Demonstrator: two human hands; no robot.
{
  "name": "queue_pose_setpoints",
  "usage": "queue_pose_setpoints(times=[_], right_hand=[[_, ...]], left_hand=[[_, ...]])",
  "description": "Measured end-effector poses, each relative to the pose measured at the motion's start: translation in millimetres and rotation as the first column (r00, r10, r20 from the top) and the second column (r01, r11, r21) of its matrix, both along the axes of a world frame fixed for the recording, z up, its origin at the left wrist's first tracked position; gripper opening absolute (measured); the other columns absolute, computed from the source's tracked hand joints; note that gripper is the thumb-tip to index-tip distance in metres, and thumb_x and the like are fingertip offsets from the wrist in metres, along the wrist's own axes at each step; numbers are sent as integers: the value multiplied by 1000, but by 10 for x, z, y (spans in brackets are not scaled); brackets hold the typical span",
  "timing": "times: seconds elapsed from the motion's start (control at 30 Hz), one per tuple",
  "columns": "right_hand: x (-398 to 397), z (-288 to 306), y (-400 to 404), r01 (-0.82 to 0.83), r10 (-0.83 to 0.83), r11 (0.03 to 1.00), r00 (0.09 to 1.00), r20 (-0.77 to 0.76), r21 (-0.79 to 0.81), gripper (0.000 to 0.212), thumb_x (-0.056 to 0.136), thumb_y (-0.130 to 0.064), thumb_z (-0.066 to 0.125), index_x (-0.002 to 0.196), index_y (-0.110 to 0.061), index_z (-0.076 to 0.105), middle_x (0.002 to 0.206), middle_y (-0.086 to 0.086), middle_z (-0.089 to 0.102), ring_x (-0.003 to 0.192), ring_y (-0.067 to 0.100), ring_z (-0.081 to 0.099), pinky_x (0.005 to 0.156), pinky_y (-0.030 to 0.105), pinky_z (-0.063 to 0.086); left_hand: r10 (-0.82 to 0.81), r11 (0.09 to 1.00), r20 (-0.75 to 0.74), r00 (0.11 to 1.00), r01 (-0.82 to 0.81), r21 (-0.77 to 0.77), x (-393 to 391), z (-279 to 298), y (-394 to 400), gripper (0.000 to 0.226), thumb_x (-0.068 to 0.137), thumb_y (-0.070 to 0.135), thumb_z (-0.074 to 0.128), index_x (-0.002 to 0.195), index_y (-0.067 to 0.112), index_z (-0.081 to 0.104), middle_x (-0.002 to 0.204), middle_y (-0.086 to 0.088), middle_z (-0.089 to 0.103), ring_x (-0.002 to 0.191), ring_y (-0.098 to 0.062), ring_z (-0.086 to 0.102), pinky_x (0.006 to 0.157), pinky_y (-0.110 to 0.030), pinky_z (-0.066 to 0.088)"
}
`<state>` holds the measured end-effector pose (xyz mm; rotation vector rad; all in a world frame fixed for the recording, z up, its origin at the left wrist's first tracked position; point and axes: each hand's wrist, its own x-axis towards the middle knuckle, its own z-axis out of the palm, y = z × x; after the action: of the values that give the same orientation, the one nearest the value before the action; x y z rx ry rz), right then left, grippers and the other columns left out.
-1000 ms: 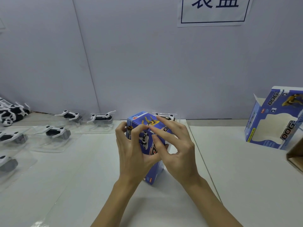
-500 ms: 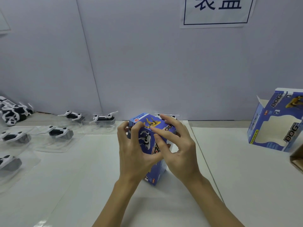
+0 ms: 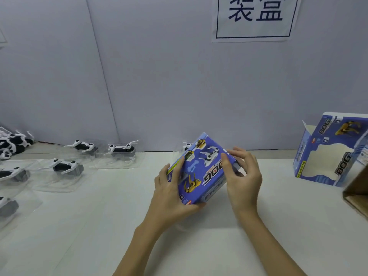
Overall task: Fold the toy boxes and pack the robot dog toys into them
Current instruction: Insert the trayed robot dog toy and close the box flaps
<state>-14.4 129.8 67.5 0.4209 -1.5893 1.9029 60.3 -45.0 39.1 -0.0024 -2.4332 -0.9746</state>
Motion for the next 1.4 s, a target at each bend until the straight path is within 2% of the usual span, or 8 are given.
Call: queue_pose_setpoints(times=[0.23,0.4,0.6,0.7,0.8,0.93,1.03,1.4], right_hand=[[-284,-103,175,3,17,996,978,206,-93,4,90,-16,81,92,-19,79,128,-6,68,111,22,72,74,29,60],[-249,-127,136,-39,35,999,967,252,10,13,101,-30,67,106,-21,75,118,-5,73,109,21,72,84,38,61],[-37,-30,93,-379,320,823,925,206,424,55,92,-57,60,145,-53,46,163,-15,35,151,8,32,116,40,45],[67,-31,8,-358,382,718,920,91,597,95,83,-63,71,161,-44,21,168,-21,24,154,6,25,119,33,37],[78,4,-31,-346,399,774,917,15,531,94,82,-41,82,161,-26,32,153,-9,49,141,7,46,107,29,52],[81,55,-29,-153,115,938,984,136,312,64,81,-57,71,134,-22,66,108,0,67,102,16,66,85,29,54],[-12,82,63,-216,156,955,949,274,203,44,90,-67,52,84,-25,65,61,-5,59,53,8,57,56,17,45],[-55,15,88,-317,257,929,925,282,194,51,97,-62,42,114,-21,67,90,1,70,74,17,59,68,26,50]], left_hand=[[-29,1000,-80,996,29,4,-75,-65,100,109,63,64,77,158,47,26,159,15,13,146,-11,18,110,-22,29],[-14,970,-135,991,46,240,-56,-21,29,90,66,49,88,146,46,48,158,6,32,152,-5,26,114,-31,40],[94,467,-47,994,-2,884,48,262,-276,67,68,59,81,123,23,68,117,-13,76,93,-25,77,71,-31,63],[-49,418,40,998,-16,908,101,269,-366,57,84,66,68,114,18,79,112,-13,78,91,-29,76,81,-40,60],[-19,375,12,1000,-4,927,83,246,-391,64,93,74,46,101,22,84,110,-14,78,84,-30,75,84,-42,54],[-38,566,39,998,-11,824,47,280,-291,86,84,90,39,116,20,78,104,-9,79,88,-23,70,84,-37,47],[-70,751,2,998,52,659,39,219,-110,53,88,72,63,121,32,69,105,12,78,90,0,71,74,-14,50],[-14,655,-105,994,88,751,-47,95,-37,53,83,54,73,130,30,65,113,3,76,100,-20,75,76,-23,59]])
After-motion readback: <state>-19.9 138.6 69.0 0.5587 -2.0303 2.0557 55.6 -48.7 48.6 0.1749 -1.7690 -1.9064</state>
